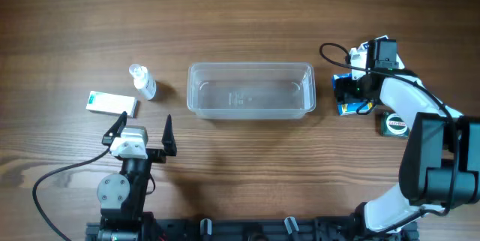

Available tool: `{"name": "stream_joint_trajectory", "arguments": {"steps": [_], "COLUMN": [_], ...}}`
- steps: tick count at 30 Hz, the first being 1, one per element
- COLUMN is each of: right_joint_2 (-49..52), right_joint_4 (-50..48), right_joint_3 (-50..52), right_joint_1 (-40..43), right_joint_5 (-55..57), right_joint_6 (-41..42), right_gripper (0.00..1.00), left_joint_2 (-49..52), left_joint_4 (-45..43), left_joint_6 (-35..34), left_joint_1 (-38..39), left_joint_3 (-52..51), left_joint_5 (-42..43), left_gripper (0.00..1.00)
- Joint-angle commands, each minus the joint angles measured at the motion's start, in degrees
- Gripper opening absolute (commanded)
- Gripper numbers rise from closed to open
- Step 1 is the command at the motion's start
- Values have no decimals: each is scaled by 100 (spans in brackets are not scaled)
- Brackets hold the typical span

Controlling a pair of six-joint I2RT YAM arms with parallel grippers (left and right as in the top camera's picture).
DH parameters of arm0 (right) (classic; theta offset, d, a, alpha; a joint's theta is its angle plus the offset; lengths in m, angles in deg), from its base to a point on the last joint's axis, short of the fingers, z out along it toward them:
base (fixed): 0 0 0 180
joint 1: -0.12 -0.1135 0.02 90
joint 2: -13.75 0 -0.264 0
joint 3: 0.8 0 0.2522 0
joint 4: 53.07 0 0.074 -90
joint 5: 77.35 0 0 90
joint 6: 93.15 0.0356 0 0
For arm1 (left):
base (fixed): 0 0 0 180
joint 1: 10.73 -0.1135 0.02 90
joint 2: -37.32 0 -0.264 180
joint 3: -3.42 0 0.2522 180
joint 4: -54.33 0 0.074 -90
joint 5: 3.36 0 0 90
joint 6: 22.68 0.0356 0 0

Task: Pack container
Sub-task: 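Reach the right gripper to the blue VapoDrops box and grasp it, then carry the VapoDrops box left and lower it into the container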

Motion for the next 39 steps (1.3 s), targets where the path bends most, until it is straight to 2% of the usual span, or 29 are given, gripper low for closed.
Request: {"name": "stream_joint_trajectory", "arguments": {"steps": [1, 5, 10, 14, 20, 21, 25, 32, 39], "right_joint_2": [-302, -748, -1342, -1611, -1814, -1790, -1764, -1486, -905], "right_joint_4": [101, 575, 1943, 2651, 2699, 2699, 2629, 2555, 2494], "right_joint_3": [-131, -483, -1499, -2155, -2234, -2227, -2212, -2194, -2146], "right_joint_1": [-13, -39, -393, -791, -1493, -1784, -2417, -3241, -3329], "right_joint_5": [210, 205, 208, 245, -197, -295, -267, 254, 597], "right_joint_6": [407, 817, 887, 1434, 2347, 2660, 3080, 3377, 3650], "right_gripper": [70, 69, 69, 69, 69, 69, 69, 69, 70], "left_joint_2": [-42, -42, -42, -42, -42, -42, -42, -42, -42], "left_joint_4": [-13, -13, -13, -13, -13, -13, -13, -13, -13], "left_joint_6": [129, 129, 129, 129, 129, 129, 129, 129, 129], "left_joint_1": [26, 26, 26, 26, 26, 26, 26, 26, 26], "left_joint_3": [-48, -48, -46, -48, -46, -46, -48, -48, -48], "left_joint_5": [66, 66, 66, 66, 66, 66, 66, 66, 66], "left_gripper": [100, 100, 100, 100, 100, 100, 100, 100, 100]}}
